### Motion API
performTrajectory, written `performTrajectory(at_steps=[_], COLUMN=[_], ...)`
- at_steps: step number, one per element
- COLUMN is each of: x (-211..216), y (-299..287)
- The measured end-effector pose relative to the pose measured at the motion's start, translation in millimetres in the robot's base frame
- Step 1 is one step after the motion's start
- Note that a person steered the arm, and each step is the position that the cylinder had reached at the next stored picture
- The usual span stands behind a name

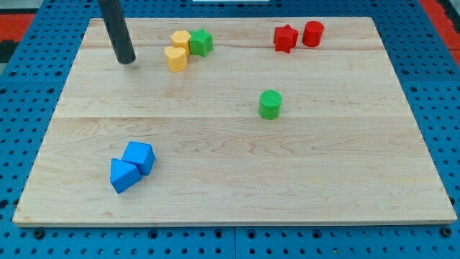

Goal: Push the red circle to the top right of the red star

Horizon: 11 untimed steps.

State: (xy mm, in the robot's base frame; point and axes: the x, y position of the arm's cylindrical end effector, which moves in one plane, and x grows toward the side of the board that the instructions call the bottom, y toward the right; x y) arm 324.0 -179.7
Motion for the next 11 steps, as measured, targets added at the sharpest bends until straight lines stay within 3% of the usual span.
performTrajectory(at_steps=[2,4,5,7,8,9,10,11], x=[16.8,-21.3,28.1,-13.7,-54.1,-96.2,-66.0,-86.2], y=[52.9,102.2,165.4,349.4,379.1,378.0,339.2,298.4])
